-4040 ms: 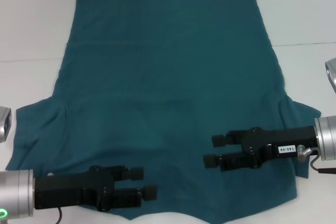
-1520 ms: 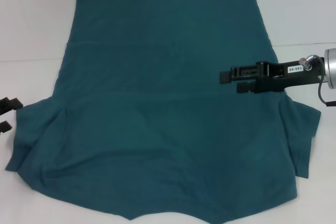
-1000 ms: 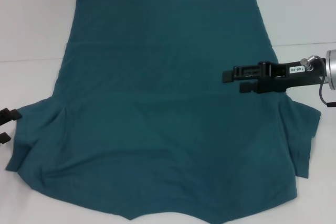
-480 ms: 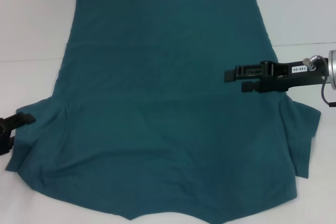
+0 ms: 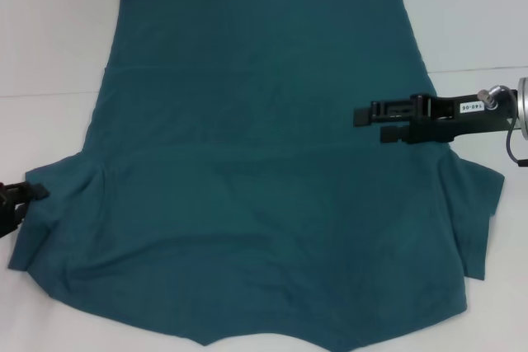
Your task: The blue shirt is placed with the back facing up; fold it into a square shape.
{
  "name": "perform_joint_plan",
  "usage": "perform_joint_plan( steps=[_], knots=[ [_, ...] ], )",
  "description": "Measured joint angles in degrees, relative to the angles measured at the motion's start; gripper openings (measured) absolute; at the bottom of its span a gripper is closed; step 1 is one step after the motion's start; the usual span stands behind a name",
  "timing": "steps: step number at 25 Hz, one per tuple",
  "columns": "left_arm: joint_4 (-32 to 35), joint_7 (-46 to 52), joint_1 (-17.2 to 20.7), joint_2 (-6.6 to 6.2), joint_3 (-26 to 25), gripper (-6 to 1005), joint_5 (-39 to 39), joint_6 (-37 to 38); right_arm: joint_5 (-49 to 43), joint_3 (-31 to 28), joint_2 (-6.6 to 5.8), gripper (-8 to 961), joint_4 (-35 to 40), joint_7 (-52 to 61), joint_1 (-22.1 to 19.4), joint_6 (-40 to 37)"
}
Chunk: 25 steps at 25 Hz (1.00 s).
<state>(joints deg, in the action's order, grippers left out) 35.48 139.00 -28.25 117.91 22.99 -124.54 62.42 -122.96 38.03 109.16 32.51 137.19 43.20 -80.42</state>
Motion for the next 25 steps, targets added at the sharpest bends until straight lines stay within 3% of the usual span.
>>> perform_joint_plan(
  steps=[4,10,17,25],
  knots=[
    [-0.1,0.0,-0.1,-0.05,0.3,326,-0.1,-0.2,0.0,-0.3,0.0,895,0.0,-0.1,0.0,0.0],
    [-0.1,0.2,-0.2,-0.14,0.3,123,-1.3,-0.8,0.0,-1.0,-0.09,895,0.0,-0.1,0.0,0.1],
    [0.2,0.1,-0.3,-0.27,0.0,44,-1.5,0.8,0.0,-1.4,-0.16,895,0.0,-0.1,-0.1,0.0],
    [2.9,0.5,-1.2,-1.81,-0.1,1,-1.6,3.6,0.0,-1.4,-0.17,895,0.0,0.0,-0.1,0.0]
  ],
)
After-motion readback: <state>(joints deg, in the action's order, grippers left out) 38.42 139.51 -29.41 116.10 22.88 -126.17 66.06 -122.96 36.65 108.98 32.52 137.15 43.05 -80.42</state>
